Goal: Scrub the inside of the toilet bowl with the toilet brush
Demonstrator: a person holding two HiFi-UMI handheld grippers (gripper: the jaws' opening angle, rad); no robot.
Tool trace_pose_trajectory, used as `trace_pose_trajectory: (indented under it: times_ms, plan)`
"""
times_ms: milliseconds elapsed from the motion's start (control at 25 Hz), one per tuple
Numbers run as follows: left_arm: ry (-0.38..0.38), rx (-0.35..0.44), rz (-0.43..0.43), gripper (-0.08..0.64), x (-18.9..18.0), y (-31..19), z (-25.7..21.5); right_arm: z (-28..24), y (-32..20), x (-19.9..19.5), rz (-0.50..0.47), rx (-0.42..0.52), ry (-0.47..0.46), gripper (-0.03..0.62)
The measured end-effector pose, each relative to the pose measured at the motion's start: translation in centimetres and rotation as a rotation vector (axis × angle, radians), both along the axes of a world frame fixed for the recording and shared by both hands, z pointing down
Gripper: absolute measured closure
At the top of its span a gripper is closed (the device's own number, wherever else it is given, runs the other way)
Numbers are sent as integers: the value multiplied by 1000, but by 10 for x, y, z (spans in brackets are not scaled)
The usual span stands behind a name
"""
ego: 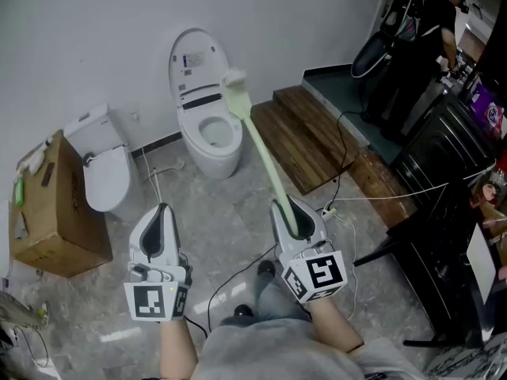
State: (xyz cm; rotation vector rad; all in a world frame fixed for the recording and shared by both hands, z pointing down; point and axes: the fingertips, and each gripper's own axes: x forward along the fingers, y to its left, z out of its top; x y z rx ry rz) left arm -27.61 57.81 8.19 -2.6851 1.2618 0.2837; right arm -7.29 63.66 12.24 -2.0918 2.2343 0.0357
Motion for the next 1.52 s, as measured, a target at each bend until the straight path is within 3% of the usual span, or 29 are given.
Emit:
trace_pose_trajectory:
  times_ms: [480, 720, 920, 1000, 1120, 1320, 1520]
  plan:
    - [5, 11, -52, 560, 46, -110, -3, 10, -133, 60, 7, -48, -35, 503]
    - [-8, -12, -47, 560, 87, -166, -9, -1, -200, 95, -77, -48, -50, 505]
    - [30, 23, -68, 560, 120, -203, -16, -6, -244, 119, -131, -28, -6, 505]
    - [81, 31, -60, 560, 128, -214, -19, -4, -258, 127, -141, -27, 0, 505]
    - [137, 18, -59, 560, 134, -229, -19, 2, -277, 138, -139, -37, 6, 503]
    - [82, 5, -147, 560, 135, -259, -5, 14, -307, 153, -111, -63, -4, 503]
    - [88, -20, -180, 560, 134, -296, 5, 23, -341, 164, -102, -97, -18, 503]
